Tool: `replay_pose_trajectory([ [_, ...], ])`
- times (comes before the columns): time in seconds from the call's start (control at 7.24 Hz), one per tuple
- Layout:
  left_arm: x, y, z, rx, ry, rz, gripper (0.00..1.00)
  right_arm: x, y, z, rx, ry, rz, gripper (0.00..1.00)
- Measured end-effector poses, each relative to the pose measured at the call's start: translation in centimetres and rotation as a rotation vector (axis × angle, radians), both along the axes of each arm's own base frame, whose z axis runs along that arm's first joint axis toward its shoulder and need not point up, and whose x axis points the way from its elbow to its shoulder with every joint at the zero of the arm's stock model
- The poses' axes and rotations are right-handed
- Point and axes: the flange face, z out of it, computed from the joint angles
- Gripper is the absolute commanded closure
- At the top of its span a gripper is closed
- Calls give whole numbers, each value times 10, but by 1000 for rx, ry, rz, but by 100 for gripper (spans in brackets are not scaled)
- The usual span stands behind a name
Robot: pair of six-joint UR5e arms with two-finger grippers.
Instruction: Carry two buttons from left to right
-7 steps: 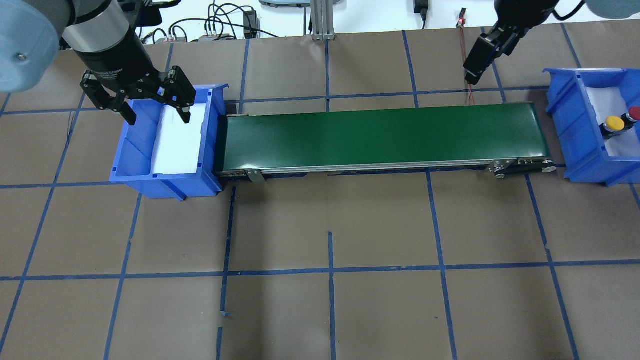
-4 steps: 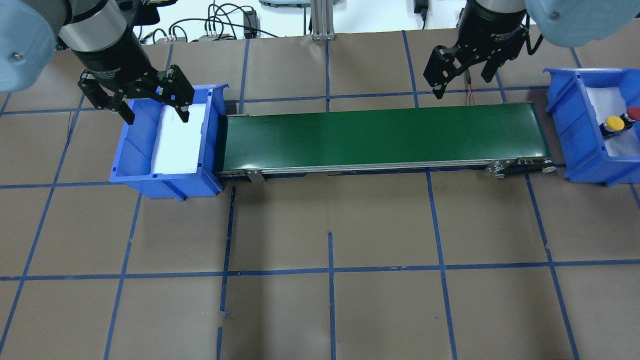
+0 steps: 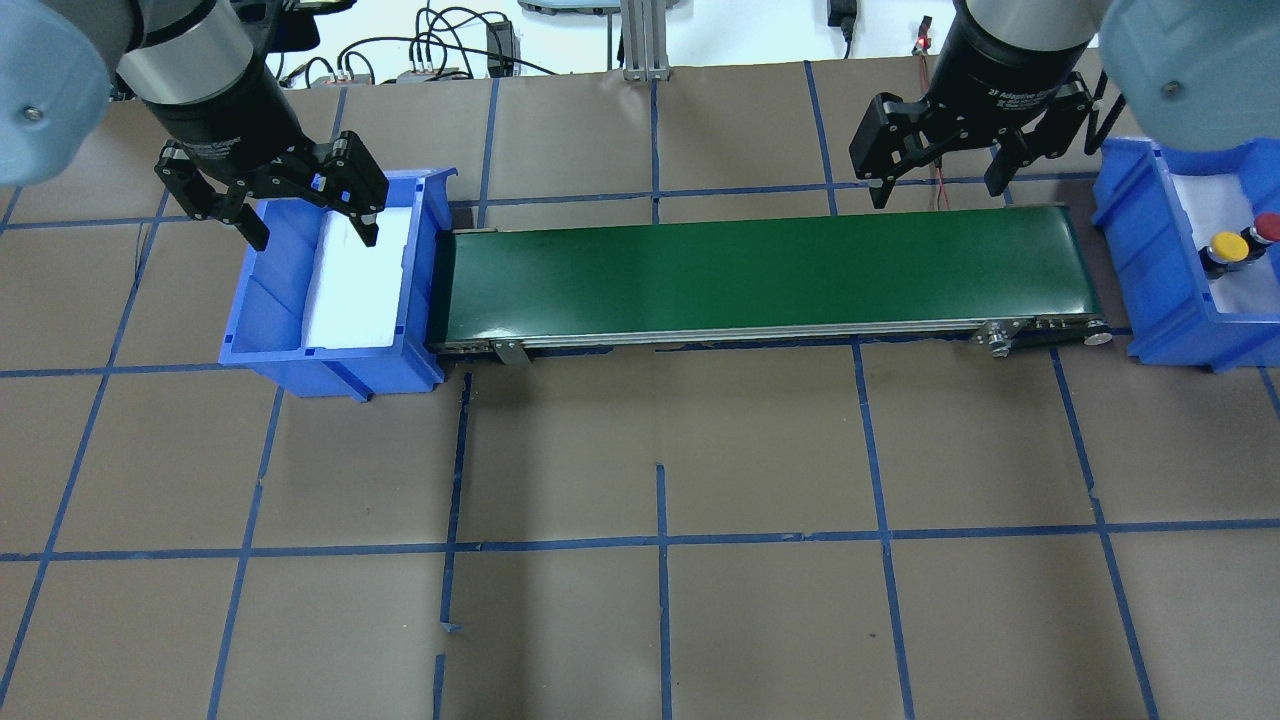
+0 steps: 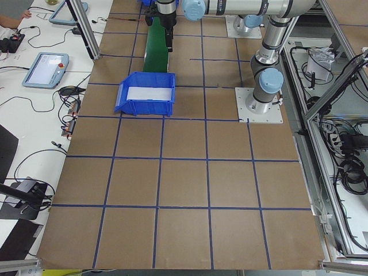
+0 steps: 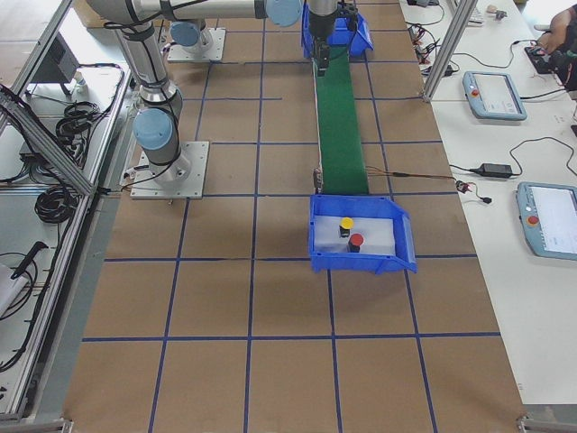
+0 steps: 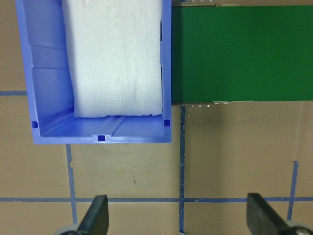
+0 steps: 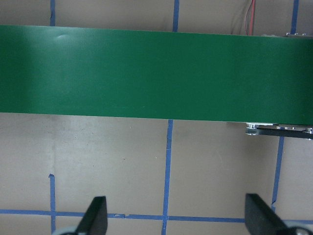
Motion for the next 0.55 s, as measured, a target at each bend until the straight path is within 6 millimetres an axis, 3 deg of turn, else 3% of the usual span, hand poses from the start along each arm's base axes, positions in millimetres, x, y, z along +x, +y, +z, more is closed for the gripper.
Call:
replay_pose_trajectory([
  [0.55, 0, 0, -1, 2, 0, -1, 0, -4, 4, 7, -10, 3, -37, 0],
])
